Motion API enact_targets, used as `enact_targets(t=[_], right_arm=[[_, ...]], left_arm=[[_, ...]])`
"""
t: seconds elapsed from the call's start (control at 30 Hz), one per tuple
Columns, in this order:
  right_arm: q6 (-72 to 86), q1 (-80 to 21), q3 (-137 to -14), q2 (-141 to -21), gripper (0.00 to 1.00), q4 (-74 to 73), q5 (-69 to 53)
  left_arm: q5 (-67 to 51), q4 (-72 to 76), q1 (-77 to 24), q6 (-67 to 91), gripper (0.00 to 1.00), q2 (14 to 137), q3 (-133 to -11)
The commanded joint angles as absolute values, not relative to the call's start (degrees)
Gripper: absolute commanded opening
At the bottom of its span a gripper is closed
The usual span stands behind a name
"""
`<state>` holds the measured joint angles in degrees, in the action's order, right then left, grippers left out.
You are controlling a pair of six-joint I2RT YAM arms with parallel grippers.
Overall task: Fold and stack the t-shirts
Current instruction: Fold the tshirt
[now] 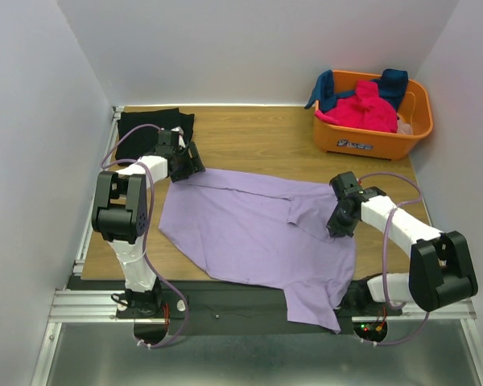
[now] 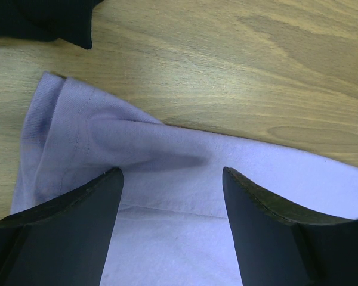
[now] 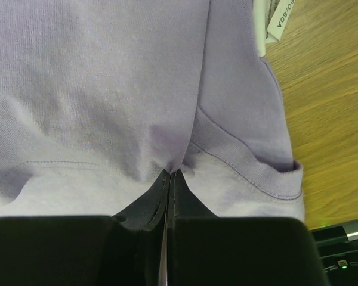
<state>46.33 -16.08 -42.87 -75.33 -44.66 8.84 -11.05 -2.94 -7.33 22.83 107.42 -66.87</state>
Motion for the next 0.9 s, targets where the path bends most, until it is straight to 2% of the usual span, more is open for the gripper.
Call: enact_targets(t=[0.0, 0.43, 0.73, 0.77, 0.8, 0.87], right_arm=[[46.67, -15.64, -42.10, -73.22, 0.00, -43.59, 10.20], [46.06, -14.94, -44.30, -68.12, 0.00, -53.35, 16.52], [46.58, -14.77, -45.35, -65.22, 0.01, -58.53, 16.61], [46.23, -14.77, -46.05, -65.48, 0.04, -58.54, 16.00], [46.14, -14.77, -47.62, -65.74, 0.21, -58.54, 16.08], [45.97, -14.77, -50.35, -66.53, 0.44, -58.54, 16.08]], left_arm=[[-8.96, -6.24, -6.42, 21.53, 0.80, 109.60, -65.39], [-8.96, -6.24, -5.98, 21.10, 0.80, 109.34, -64.86], [-8.96, -6.33, -5.80, 21.01, 0.80, 109.51, -65.13], [-8.96, -6.59, -5.80, 20.92, 0.80, 109.25, -65.39], [-8.70, -6.77, -5.80, 20.74, 0.80, 108.90, -65.74], [-8.44, -7.90, -5.80, 20.39, 0.80, 108.55, -66.88]])
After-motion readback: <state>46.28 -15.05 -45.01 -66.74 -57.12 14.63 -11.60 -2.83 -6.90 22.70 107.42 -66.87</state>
